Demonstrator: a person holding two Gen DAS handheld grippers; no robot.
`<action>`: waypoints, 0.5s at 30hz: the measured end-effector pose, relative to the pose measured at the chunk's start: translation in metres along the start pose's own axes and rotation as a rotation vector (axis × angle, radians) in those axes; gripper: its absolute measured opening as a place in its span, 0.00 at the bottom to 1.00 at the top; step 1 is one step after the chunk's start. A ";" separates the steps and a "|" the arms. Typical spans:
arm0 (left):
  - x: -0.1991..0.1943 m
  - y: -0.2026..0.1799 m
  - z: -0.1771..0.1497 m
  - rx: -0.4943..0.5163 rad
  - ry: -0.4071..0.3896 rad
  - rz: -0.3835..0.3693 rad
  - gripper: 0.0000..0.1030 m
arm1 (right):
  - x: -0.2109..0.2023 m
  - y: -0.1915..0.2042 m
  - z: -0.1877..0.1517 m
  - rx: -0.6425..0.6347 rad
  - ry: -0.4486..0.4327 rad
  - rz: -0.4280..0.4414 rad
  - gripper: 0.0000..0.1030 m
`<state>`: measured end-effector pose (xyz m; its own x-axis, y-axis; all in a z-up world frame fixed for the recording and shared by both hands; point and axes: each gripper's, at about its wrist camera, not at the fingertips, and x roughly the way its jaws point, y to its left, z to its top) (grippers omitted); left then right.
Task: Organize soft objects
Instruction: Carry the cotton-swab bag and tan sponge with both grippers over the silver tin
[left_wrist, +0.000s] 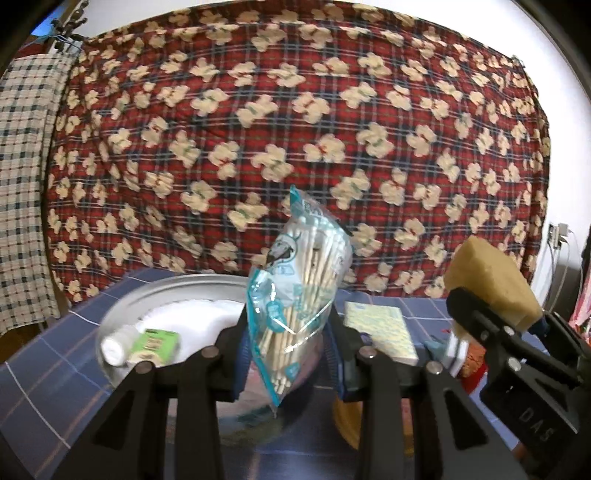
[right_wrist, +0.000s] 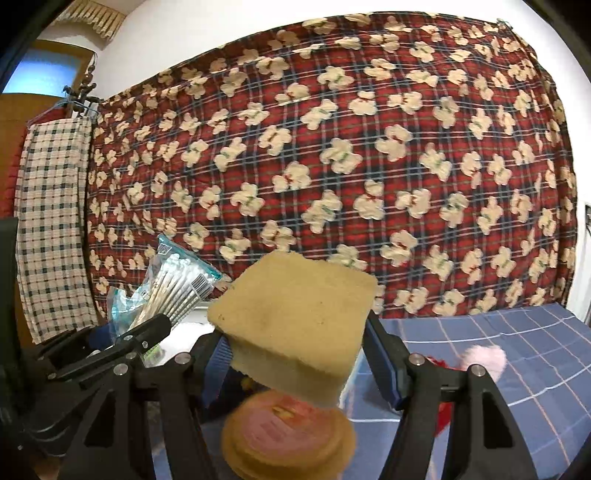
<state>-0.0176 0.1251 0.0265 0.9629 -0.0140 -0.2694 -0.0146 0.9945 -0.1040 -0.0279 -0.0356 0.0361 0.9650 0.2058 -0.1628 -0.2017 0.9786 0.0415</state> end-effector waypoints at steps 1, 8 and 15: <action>0.000 0.004 0.002 -0.002 -0.002 0.008 0.33 | 0.001 0.003 0.001 0.001 -0.003 0.005 0.66; 0.006 0.033 0.009 -0.017 -0.014 0.065 0.33 | 0.019 0.032 0.008 -0.002 -0.008 0.051 0.66; 0.017 0.053 0.014 -0.015 -0.005 0.106 0.33 | 0.035 0.050 0.010 0.019 0.001 0.075 0.66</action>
<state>0.0017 0.1789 0.0302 0.9571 0.0921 -0.2747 -0.1208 0.9886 -0.0897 -0.0022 0.0207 0.0427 0.9470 0.2786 -0.1597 -0.2703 0.9601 0.0720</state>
